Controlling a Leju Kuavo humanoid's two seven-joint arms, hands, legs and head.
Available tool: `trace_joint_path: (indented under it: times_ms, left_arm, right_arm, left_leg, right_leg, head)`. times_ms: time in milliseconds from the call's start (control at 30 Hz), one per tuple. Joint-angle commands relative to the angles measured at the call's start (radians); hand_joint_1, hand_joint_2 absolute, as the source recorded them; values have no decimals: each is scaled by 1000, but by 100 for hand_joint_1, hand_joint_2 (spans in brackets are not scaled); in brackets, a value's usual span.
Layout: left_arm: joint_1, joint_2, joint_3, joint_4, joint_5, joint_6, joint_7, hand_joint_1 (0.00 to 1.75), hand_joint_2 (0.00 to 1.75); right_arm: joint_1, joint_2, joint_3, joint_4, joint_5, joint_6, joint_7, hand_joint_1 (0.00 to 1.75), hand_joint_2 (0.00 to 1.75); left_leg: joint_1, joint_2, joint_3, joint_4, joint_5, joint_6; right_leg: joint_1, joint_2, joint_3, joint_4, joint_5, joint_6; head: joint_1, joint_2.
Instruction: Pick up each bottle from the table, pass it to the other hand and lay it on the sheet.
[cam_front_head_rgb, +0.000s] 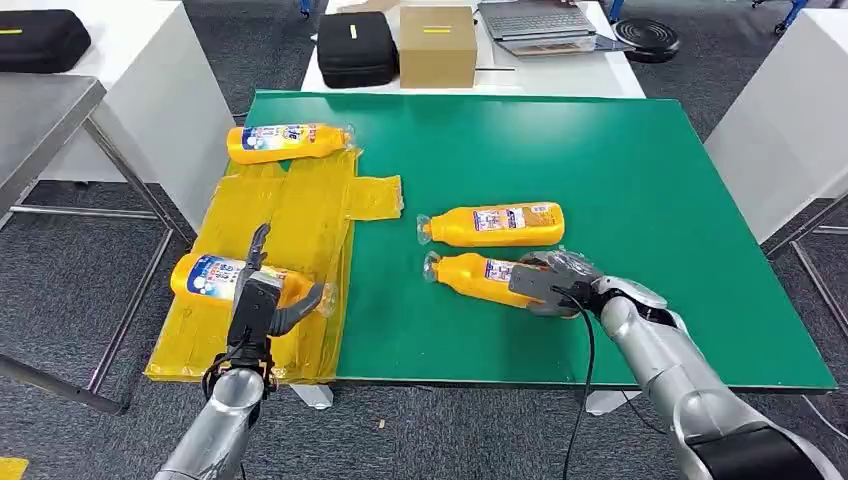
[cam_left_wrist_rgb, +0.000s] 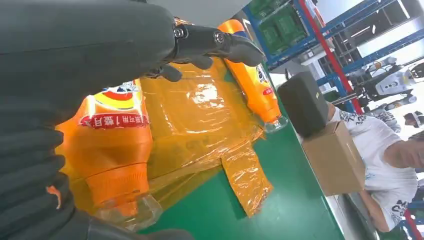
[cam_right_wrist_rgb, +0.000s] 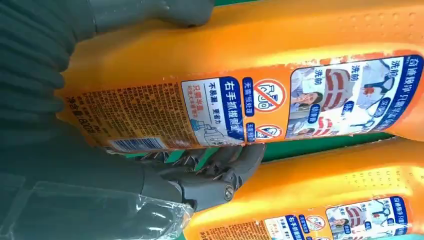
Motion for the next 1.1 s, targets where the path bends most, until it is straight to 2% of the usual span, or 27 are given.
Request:
trace_joint_path:
  times_ms: [33, 167, 533, 567, 667, 833, 1100]
  left_arm:
    - [0, 22, -13, 5, 2, -4, 5, 0, 175]
    - [25, 25, 4, -27, 0, 1, -7, 0, 175]
    - [28, 24, 6, -33, 0, -1, -8, 0, 175]
    - [29, 21, 11, -33, 1, 4, -13, 0, 175]
    - [33, 17, 20, -48, 8, 6, -27, 0, 175]
    - [29, 0, 24, -84, 70, -32, -23, 0, 175]
    - [36, 3, 31, -94, 139, -80, -21, 0, 175]
  right_arm:
    - [28, 25, 20, 18, -8, -56, -18, 175, 175]
    - [85, 57, -39, -117, -66, -159, -89, 175, 175]
    - [100, 56, -37, -145, -66, -161, -86, 175, 175]
    - [110, 66, -55, -161, -81, -189, -109, 175, 175]
    - [184, 115, -115, -287, -112, -252, -143, 175, 175]
    - [305, 197, -201, -504, -149, -291, -168, 175, 175]
    - [302, 207, -211, -492, -171, -289, -199, 175, 175]
  left_leg:
    - [2, 1, 3, -1, -1, -2]
    - [2, 3, 3, 0, -2, -3]
    - [1, 0, 0, 0, -1, -2]
    - [2, 2, 1, 0, -2, -2]
    - [1, 1, 0, 0, -2, -2]
    - [2, 1, -1, 0, -2, -3]
    - [3, 1, -1, 1, -3, -3]
  right_leg:
    - [2, 0, 4, -1, -1, -2]
    - [2, 2, 3, -1, -1, -2]
    - [1, 1, 1, 0, -1, -1]
    - [2, 2, 2, 0, -2, -2]
    - [1, 1, 1, 0, -1, -2]
    - [2, 1, 0, 0, -2, -3]
    - [3, 1, 1, 1, -2, -3]
  head:
    - [0, 0]
    - [0, 0]
    - [0, 0]
    - [0, 0]
    - [0, 0]
    - [0, 0]
    - [0, 0]
